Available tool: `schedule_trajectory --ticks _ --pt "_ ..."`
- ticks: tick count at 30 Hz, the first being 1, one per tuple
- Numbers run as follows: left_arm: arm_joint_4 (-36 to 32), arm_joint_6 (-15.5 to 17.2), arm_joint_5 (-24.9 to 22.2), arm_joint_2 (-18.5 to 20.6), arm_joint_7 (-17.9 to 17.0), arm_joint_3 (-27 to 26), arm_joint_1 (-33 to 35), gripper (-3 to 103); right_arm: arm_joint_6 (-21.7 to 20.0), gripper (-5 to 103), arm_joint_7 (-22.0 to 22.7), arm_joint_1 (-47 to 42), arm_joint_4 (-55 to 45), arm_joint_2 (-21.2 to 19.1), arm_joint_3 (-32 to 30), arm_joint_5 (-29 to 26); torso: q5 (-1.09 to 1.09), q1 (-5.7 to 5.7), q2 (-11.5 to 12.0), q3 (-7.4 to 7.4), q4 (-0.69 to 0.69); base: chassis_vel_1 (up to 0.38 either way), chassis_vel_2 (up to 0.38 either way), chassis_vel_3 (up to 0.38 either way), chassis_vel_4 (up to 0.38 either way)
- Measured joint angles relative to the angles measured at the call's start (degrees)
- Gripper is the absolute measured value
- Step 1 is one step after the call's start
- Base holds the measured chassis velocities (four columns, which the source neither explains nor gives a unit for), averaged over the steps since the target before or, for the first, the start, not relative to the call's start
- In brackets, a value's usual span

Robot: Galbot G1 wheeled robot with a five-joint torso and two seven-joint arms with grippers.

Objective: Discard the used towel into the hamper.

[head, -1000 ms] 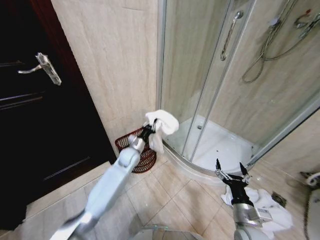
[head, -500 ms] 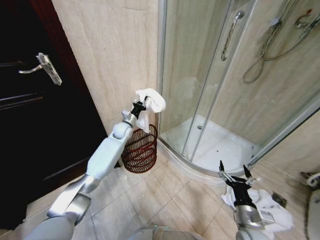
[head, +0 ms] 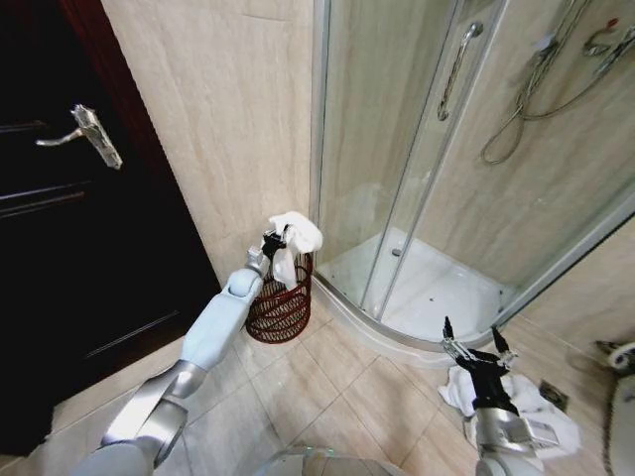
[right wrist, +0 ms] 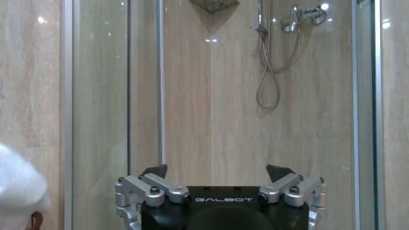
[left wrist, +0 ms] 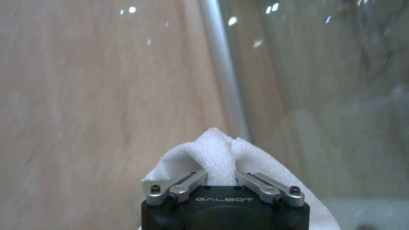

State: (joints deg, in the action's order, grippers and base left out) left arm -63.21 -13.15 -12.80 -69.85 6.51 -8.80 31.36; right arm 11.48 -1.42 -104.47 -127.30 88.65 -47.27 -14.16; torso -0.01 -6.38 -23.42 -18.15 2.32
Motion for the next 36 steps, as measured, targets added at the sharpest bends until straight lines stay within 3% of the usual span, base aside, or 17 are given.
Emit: schedule_trajectory --ticks 10,13,14,17,19,30,33,34,36 --pt "0.5 2.6 7.0 1.6 3.7 -2.1 2.3 2 0.2 100 0.0 0.1 0.3 0.1 0.1 -0.2 0.01 0.00 0.0 0.01 0.00 0.000 0.000 0.000 0.000" --pt "-2.0 6.4 10.6 3.2 7.0 -2.7 3.3 2 0.3 100 0.0 0.1 0.6 0.4 0.3 -0.2 0.00 0.00 0.0 0.00 -0.02 0.000 0.000 0.000 0.000" --pt "-2.0 6.4 10.6 3.2 7.0 -2.7 3.3 2 0.3 100 0.0 0.1 0.6 0.4 0.3 -0.2 0.00 0.00 0.0 0.00 -0.02 0.000 0.000 0.000 0.000" --pt "-3.9 8.6 12.6 5.4 12.5 -4.5 4.9 2 0.5 100 -0.1 0.2 1.3 0.6 0.4 -0.1 0.01 0.00 0.0 0.01 -0.01 0.000 0.000 0.000 0.000" --pt "-3.9 8.5 13.4 5.7 13.6 -5.2 5.5 2 0.5 100 -0.1 0.2 1.4 0.7 0.6 -0.1 0.01 0.00 0.0 0.00 0.01 0.000 0.000 0.000 0.000" --pt "-3.6 7.6 12.8 4.6 13.9 -5.8 6.6 2 0.4 100 -0.2 0.4 1.2 0.9 0.9 0.5 0.00 0.00 0.0 0.00 -0.01 0.000 0.000 0.000 0.000" --pt "-4.9 8.9 12.0 4.6 13.7 -4.9 6.5 2 0.4 100 -0.2 0.2 1.2 0.9 0.6 0.5 0.02 0.00 0.0 0.00 -0.01 0.000 0.000 0.000 0.000" --pt "-5.9 10.3 11.6 4.8 14.2 -4.7 6.7 -2 0.5 100 -0.1 0.1 1.2 0.9 0.5 0.4 0.01 0.00 0.0 0.00 -0.03 0.000 0.000 0.000 0.000" --pt "-9.5 16.0 10.1 5.9 17.8 -4.6 7.7 8 0.5 100 0.0 0.0 1.3 0.8 0.4 0.3 0.02 0.00 0.0 0.00 -0.02 0.000 0.000 0.000 0.000"
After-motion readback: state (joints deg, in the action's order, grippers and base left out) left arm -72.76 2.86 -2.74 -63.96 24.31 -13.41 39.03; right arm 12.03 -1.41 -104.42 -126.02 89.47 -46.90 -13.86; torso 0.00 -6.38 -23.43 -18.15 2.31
